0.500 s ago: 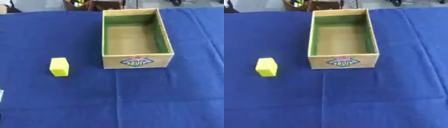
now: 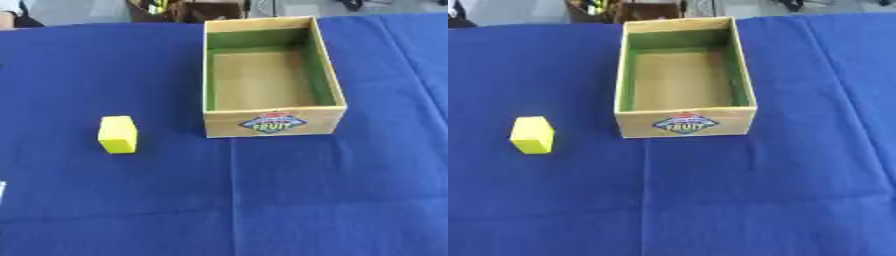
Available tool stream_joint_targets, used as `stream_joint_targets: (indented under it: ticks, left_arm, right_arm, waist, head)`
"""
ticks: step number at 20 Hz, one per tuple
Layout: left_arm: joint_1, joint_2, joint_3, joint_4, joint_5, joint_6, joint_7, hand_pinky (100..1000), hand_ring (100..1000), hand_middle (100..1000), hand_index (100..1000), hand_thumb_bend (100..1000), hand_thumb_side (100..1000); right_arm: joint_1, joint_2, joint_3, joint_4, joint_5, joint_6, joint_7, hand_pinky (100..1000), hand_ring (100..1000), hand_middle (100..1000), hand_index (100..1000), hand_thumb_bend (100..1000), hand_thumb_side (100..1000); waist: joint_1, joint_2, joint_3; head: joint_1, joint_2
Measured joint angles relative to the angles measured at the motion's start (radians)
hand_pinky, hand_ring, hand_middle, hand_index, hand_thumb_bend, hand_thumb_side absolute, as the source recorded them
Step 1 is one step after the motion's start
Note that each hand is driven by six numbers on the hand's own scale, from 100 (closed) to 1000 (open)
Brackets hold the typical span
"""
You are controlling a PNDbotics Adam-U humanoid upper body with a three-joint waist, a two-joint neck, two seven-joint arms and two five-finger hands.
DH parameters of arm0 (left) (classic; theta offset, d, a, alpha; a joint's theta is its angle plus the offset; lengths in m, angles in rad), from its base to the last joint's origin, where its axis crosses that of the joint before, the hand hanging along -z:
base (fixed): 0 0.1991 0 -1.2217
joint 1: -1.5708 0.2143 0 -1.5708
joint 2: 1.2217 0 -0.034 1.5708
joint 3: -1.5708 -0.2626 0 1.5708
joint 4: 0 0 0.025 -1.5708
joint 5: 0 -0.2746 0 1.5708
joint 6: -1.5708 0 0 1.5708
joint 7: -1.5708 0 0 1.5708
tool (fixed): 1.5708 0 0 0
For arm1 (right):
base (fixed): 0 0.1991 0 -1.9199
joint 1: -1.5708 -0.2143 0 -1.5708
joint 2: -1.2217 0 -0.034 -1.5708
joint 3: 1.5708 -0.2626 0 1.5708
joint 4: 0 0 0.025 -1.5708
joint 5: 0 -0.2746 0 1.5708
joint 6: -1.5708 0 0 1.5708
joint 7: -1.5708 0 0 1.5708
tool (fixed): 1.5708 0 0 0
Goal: Pick up objects on the table and place them in the box.
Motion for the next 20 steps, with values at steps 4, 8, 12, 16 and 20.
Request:
stream_joint_targets:
  ticks: [4,8,12,16,20]
  left_arm:
    - [0.0,0.01,0.006,0.0,-0.014,0.007,0.007,441,561,575,760,353,1000]
    - [-0.011,0.07,0.015,0.0,-0.064,0.038,0.012,456,579,596,780,342,985]
    - [-0.055,0.147,0.015,0.0,-0.134,0.102,0.005,465,589,611,793,325,940]
    - [-0.114,0.232,-0.001,0.0,-0.207,0.19,-0.037,475,601,626,811,328,912]
    - [-0.174,0.313,-0.035,0.0,-0.265,0.267,-0.112,475,601,620,794,290,866]
  right_arm:
    - [0.0,0.0,0.0,0.0,0.001,0.0,0.0,690,671,540,771,100,1000]
    - [0.003,0.0,0.0,0.0,0.001,0.0,0.0,690,671,539,771,100,1000]
    - [0.004,0.0,0.0,0.0,0.001,0.002,0.002,691,671,539,771,100,1000]
    - [0.004,0.0,0.0,0.0,0.001,0.003,0.002,691,671,539,771,100,1000]
    - [0.005,0.0,0.003,0.0,0.001,0.005,0.005,692,671,539,771,100,1000]
  waist:
    - [0.002,0.0,0.001]
    - [0.007,-0.01,0.003]
    - [0.011,-0.013,0.003]
    - [0.014,-0.02,0.003]
    - [0.016,-0.023,0.002]
  head:
    - [0.013,0.006]
    - [0.043,0.025]
    - [0.059,0.036]
    - [0.064,0.044]
    - [0.064,0.045]
